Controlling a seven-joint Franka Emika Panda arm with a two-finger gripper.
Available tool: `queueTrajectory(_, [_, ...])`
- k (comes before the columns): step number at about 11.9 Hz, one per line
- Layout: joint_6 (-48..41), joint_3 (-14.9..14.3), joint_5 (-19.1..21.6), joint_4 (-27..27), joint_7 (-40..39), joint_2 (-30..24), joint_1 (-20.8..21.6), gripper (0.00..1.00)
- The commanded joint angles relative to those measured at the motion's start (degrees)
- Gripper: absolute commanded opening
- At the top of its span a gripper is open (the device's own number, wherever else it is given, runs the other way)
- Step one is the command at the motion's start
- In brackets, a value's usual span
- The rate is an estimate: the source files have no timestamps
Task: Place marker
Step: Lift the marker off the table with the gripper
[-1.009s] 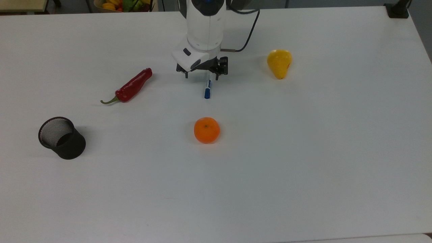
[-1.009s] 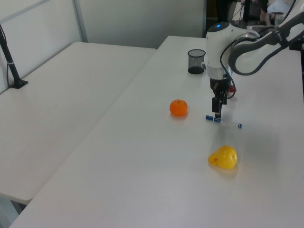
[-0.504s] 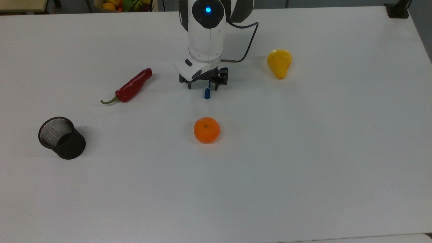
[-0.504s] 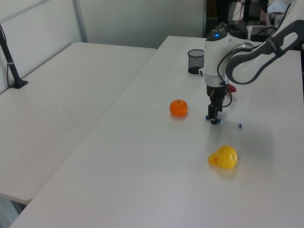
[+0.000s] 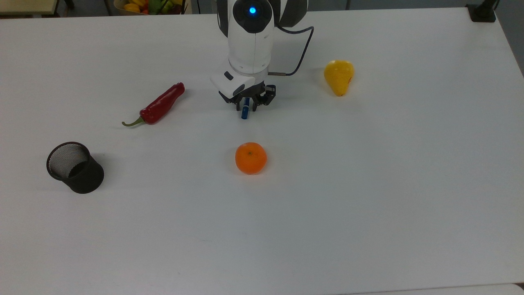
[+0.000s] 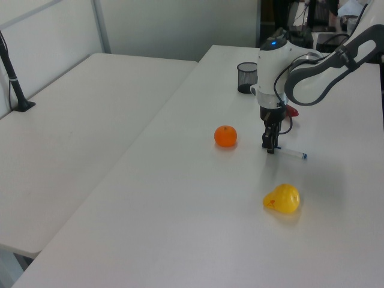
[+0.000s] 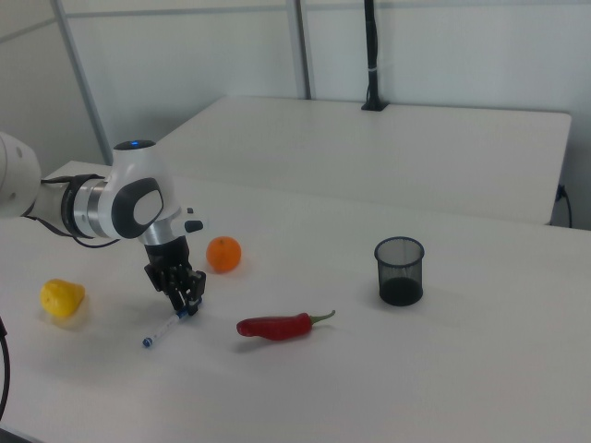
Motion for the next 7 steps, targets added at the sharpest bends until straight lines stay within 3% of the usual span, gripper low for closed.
queueTrajectory(1, [1.16, -0.35, -1.15, -0.87, 1.52, -0.38, 0.39, 0.26])
queueTrajectory(5, [1.16, -0.35, -1.16, -0.87, 1.44, -0.56, 0.31, 0.03])
queueTrajectory(7, [0.9, -0.35, -1.15, -0.87, 1.44, -0.82, 0.22, 0.0])
